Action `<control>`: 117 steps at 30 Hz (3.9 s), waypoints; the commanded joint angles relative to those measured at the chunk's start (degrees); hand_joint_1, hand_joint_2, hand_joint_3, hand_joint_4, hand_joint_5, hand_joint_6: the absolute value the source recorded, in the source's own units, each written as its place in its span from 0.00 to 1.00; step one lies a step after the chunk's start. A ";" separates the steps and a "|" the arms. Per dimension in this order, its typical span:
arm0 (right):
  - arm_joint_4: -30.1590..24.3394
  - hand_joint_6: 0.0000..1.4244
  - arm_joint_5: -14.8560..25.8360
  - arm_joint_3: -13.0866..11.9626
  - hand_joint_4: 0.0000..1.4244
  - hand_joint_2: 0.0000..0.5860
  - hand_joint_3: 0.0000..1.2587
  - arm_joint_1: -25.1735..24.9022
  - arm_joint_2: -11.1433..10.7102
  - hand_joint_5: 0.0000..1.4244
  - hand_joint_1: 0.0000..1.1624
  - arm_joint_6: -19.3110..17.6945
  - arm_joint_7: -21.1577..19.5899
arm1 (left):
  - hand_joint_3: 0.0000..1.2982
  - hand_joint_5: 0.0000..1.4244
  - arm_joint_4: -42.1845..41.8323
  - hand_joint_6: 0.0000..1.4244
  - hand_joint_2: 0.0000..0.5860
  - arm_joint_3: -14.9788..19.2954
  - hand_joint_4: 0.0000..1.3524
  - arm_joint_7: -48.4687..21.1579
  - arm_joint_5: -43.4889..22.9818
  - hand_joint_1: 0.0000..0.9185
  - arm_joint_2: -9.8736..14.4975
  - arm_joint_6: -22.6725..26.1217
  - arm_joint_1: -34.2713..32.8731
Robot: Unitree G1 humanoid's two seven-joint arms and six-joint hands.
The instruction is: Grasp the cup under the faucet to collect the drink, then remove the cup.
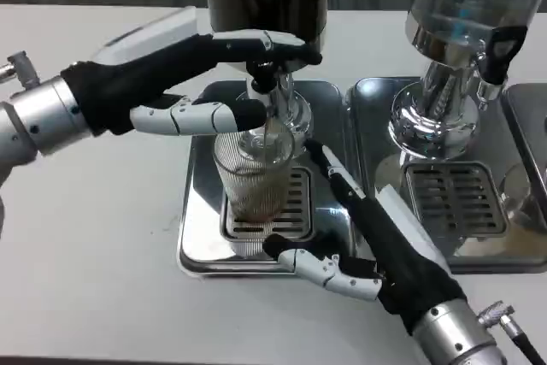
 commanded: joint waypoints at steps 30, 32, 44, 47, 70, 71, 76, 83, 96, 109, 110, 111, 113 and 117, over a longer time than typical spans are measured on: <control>5.27 0.00 -0.23 1.42 0.00 0.29 0.00 -4.71 2.22 0.00 0.47 -0.58 -1.95 | 0.18 0.11 -2.58 0.08 0.27 -1.10 0.12 -0.13 -0.07 0.00 0.55 -0.99 1.87; 5.54 0.00 -0.16 1.41 0.00 0.29 0.00 -4.89 2.22 0.00 0.47 -0.74 -2.04 | 0.18 0.11 -2.91 0.08 0.27 -1.08 0.12 -0.05 -0.05 0.00 0.61 -0.98 2.04; 6.88 0.00 -0.15 1.63 0.00 0.28 0.00 -5.64 2.58 0.00 0.47 -1.38 -2.88 | 0.19 0.12 -3.54 0.08 0.27 -1.06 0.12 -0.08 -0.14 0.00 0.71 -0.70 2.36; 7.26 0.00 -0.14 1.67 0.00 0.28 0.00 -5.88 2.66 0.00 0.47 -1.55 -3.09 | 0.19 0.12 -3.39 0.08 0.27 -1.05 0.12 0.01 -0.02 0.00 0.69 -0.68 2.32; 11.87 0.01 0.71 1.39 0.00 0.26 0.00 -9.62 4.11 0.00 0.44 -3.31 -3.61 | 0.19 0.12 -3.45 0.09 0.27 -0.85 0.13 0.41 0.20 0.00 1.15 -0.63 2.36; 12.04 0.01 0.74 1.37 0.00 0.26 0.00 -9.74 4.13 0.00 0.44 -3.32 -3.63 | 0.19 0.12 -3.47 0.09 0.27 -0.84 0.13 0.42 0.17 0.00 1.14 -0.60 2.38; 12.44 0.01 0.64 1.20 0.00 0.25 0.00 -10.08 4.15 0.00 0.44 -3.58 -4.03 | 0.19 0.12 -3.46 0.09 0.27 -0.78 0.13 0.63 0.32 0.00 1.20 -0.61 2.46; 12.18 0.01 0.36 1.06 0.00 0.24 0.00 -9.90 3.87 0.00 0.44 -3.58 -4.47 | 0.19 0.12 -3.62 0.09 0.27 -0.82 0.13 0.69 0.28 0.00 1.19 -0.63 2.65; 14.41 0.01 0.47 0.57 0.00 0.23 0.00 -11.20 4.07 0.00 0.43 -4.51 -5.83 | 0.19 0.12 -3.82 0.09 0.27 -0.74 0.13 0.63 0.15 0.00 1.30 -0.31 2.75; 16.46 0.01 0.61 -0.20 0.00 0.18 0.00 -12.94 3.90 0.00 0.43 -4.88 -6.23 | 0.19 0.12 -3.70 0.09 0.27 -0.61 0.12 0.99 0.17 0.00 1.39 -0.08 2.82; 16.54 0.01 0.71 -0.27 0.00 0.18 0.00 -12.97 3.94 0.00 0.43 -4.90 -6.15 | 0.19 0.12 -3.68 0.09 0.27 -0.61 0.12 1.00 0.18 0.00 1.39 -0.09 2.81; 16.59 0.01 0.55 -0.28 0.00 0.17 0.00 -13.01 3.93 0.00 0.42 -4.90 -6.20 | 0.19 0.12 -3.67 0.09 0.27 -0.61 0.12 1.00 0.17 0.00 1.39 -0.09 2.80; 16.83 0.01 0.51 -0.36 0.00 0.11 0.00 -13.09 3.98 0.00 0.39 -5.04 -6.33 | 0.19 0.12 -3.63 0.09 0.27 -0.59 0.12 1.08 0.23 0.00 1.40 -0.08 2.78; 17.30 0.01 0.66 -0.54 0.00 0.08 0.00 -13.41 3.98 0.00 0.38 -5.21 -6.37 | 0.19 0.12 -3.54 0.09 0.27 -0.54 0.12 1.25 0.33 0.00 1.40 -0.09 2.78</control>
